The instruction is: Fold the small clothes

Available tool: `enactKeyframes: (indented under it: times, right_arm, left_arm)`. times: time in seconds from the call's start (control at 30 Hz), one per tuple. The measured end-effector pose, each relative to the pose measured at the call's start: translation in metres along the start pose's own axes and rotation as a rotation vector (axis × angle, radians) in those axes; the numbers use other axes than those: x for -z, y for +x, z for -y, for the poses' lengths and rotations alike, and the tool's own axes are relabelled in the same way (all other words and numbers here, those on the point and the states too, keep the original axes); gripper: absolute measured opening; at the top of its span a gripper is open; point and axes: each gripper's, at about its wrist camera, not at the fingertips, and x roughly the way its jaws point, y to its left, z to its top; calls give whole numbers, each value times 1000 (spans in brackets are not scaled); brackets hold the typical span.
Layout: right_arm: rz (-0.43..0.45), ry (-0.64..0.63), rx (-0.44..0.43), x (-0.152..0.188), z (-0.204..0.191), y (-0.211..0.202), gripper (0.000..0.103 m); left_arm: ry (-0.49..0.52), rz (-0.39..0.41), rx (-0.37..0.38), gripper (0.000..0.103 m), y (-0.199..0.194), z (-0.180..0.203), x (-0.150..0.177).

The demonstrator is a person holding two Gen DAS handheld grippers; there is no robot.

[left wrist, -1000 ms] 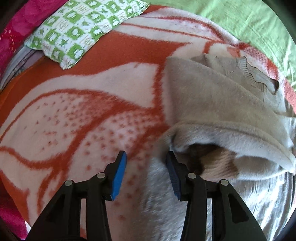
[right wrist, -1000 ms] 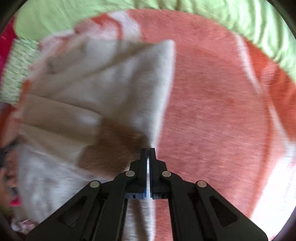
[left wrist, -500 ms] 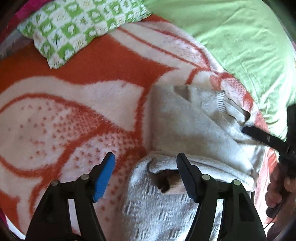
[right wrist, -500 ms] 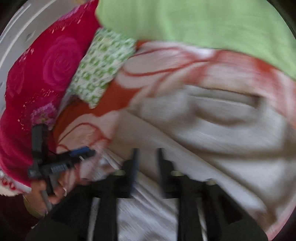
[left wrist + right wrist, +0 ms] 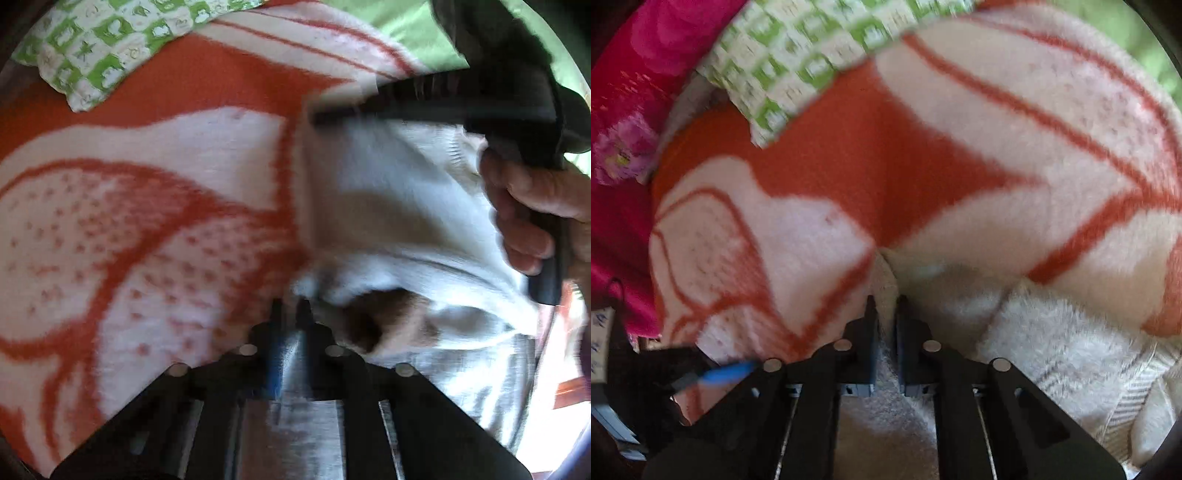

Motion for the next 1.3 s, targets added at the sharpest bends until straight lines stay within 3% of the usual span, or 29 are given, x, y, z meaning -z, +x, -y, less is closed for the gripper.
enactKeyframes:
  times: [0.07, 0.1, 0.17, 0.3, 0.37, 0.43, 0.5, 0.57, 0.6, 0.73, 0.9, 1.1, 1.3]
  right_arm:
    - [132, 1, -55, -4, 0, -22, 6]
    - [169, 17, -30, -6, 3, -25, 6]
    - [157, 30, 31, -4, 9, -13, 6]
    - [108, 72, 62, 15, 20, 9, 9]
    - [133, 122, 58, 19, 23, -6, 15]
    - [197, 174, 69, 29, 20, -39, 36]
    - [276, 206, 36, 43, 13, -69, 44]
    - [317, 244, -19, 61, 4, -95, 45]
    - [333, 270, -44, 80, -1, -109, 45]
    - [301, 338, -73, 131, -25, -121, 45]
    - [270, 414, 8, 214, -77, -130, 45]
    - [246, 586, 111, 331, -81, -166, 45]
    - [275, 681, 240, 400, -95, -202, 45]
  left_arm:
    - [-19, 24, -5, 4, -2, -1, 5]
    - [-34, 30, -2, 4, -2, -2, 8]
    - [-63, 35, 3, 4, -2, -6, 14]
    - [-47, 27, -10, 5, -9, -10, 17]
    - [-49, 9, -9, 8, -12, -14, 17]
    - [-57, -3, 2, 11, -17, -18, 17]
    - [-65, -10, 13, 12, -26, -24, 23]
    - [-57, -22, 16, 18, -35, -31, 29]
    - [-51, -29, 15, 24, -39, -32, 36]
    - [-14, -89, 25, 34, -51, -31, 68]
    - [45, -157, 66, 47, -67, -18, 116]
    - [139, -254, 160, 55, -84, -11, 172]
    - [220, -298, 223, 60, -98, -10, 209]
